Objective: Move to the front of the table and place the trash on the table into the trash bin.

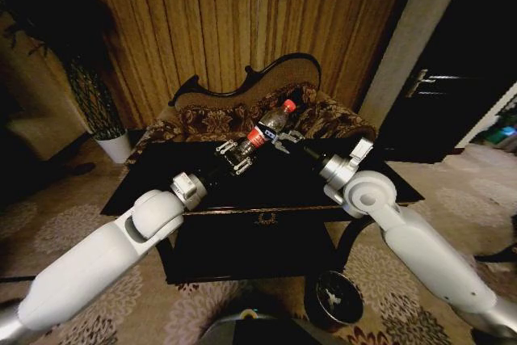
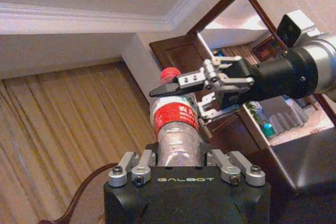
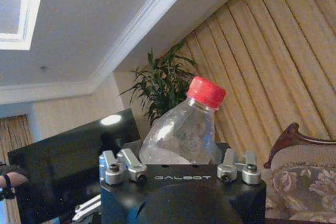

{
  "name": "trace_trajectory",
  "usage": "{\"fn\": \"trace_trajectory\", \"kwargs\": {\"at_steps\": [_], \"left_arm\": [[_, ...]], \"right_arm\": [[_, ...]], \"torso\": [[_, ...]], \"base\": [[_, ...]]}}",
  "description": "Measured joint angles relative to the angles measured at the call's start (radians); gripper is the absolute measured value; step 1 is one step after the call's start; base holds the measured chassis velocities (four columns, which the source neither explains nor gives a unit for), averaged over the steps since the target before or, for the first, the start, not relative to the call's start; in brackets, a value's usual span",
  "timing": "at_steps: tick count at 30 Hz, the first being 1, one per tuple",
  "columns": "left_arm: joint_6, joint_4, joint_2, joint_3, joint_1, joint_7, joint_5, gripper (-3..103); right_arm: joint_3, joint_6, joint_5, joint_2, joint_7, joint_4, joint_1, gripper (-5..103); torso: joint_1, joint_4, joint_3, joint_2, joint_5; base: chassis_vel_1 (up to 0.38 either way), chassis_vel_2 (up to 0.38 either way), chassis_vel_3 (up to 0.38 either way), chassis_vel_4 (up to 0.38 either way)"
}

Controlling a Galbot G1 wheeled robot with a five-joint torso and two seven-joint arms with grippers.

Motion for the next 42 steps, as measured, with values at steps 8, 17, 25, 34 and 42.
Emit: {"fn": "trace_trajectory", "kwargs": {"at_steps": [8, 17, 25, 34, 42], "left_arm": [[-0.024, 0.016, 0.013, 0.007, -0.004, 0.01, 0.004, 37], [-0.027, 0.014, 0.015, 0.008, -0.002, -0.002, 0.002, 36], [-0.038, 0.021, 0.011, -0.001, 0.02, -0.033, 0.009, 68], [-0.051, 0.013, 0.013, -0.004, 0.041, -0.035, 0.003, 94], [-0.04, -0.001, 0.024, -0.075, 0.053, -0.054, -0.086, 100]], "right_arm": [[0.0, -0.001, -0.013, -0.007, -0.015, -0.007, -0.003, 52], [0.003, 0.0, -0.019, -0.009, -0.016, -0.008, -0.013, 48], [0.014, 0.002, -0.027, -0.016, -0.011, -0.004, -0.026, 33], [0.026, 0.01, -0.042, -0.021, -0.008, -0.003, -0.037, 27], [0.045, 0.022, -0.099, -0.023, 0.091, -0.013, -0.044, 27]], "torso": [[0.0, 0.0002, 0.0, 0.0, 0.0001], [0.0, 0.0001, 0.0, 0.0, 0.0001], [0.0, 0.0, 0.0, 0.0, 0.0001], [0.0, 0.0001, 0.0, 0.0, 0.0], [0.0, 0.0, 0.0, 0.0, 0.0001]], "base": [[0.0, 0.0, 0.0, 0.0], [0.0, 0.0, 0.0, 0.0], [0.0, 0.0, 0.0, 0.0], [0.0, 0.0, 0.0, 0.0], [0.0, 0.0, 0.0, 0.0]]}}
